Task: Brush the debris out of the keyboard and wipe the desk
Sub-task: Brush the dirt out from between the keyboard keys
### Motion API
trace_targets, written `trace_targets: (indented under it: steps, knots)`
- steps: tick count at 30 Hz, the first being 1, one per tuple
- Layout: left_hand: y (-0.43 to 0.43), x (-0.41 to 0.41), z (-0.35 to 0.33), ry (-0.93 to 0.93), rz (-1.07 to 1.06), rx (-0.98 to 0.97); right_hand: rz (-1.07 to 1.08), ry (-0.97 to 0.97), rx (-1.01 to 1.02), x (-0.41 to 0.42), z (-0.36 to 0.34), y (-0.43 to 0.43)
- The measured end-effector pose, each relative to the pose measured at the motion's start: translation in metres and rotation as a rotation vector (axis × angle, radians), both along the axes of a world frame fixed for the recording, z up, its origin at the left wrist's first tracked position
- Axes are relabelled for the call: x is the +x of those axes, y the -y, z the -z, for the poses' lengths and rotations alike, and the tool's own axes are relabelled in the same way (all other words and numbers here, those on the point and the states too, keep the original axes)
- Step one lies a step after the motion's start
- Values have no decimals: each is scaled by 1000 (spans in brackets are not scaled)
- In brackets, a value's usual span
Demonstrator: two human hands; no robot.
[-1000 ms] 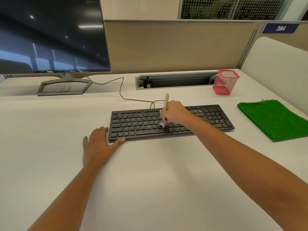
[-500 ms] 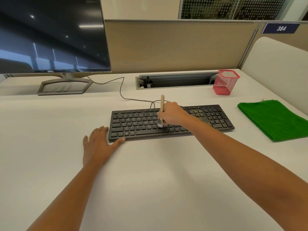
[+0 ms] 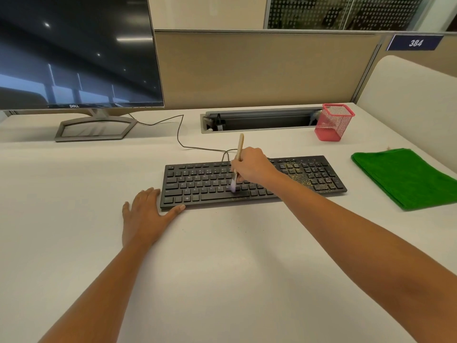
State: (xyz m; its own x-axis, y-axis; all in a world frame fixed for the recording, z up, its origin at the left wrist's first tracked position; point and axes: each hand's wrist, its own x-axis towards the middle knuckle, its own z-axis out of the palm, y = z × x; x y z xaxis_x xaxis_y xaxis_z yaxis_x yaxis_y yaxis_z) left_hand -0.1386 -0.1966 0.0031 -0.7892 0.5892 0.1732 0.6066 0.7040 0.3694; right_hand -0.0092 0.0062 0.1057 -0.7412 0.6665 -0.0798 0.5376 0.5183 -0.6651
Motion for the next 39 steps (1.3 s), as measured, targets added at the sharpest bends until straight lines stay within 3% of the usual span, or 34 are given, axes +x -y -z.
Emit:
trace_targets:
  steps: [3, 9, 12, 17, 24, 30, 39]
  knots:
    - [0, 0, 0, -4, -1, 1, -45, -30, 20, 1, -1, 3]
    - [0, 0, 0, 0, -6, 4, -87, 177, 165, 10, -5, -9]
    - [0, 0, 0, -1, -9, 5, -18, 174, 239, 11, -6, -16]
    - [-1, 0, 1, 5, -14, 12, 14, 21, 100, 10, -2, -14]
    - [0, 2, -1, 6, -14, 10, -36, 114, 24, 13, 4, -9]
    - [-1, 2, -3, 13, -11, 2, 93, -44, 31, 12, 1, -20]
    - [-1, 2, -2, 14, -13, 1, 12, 59, -7, 16, 3, -17]
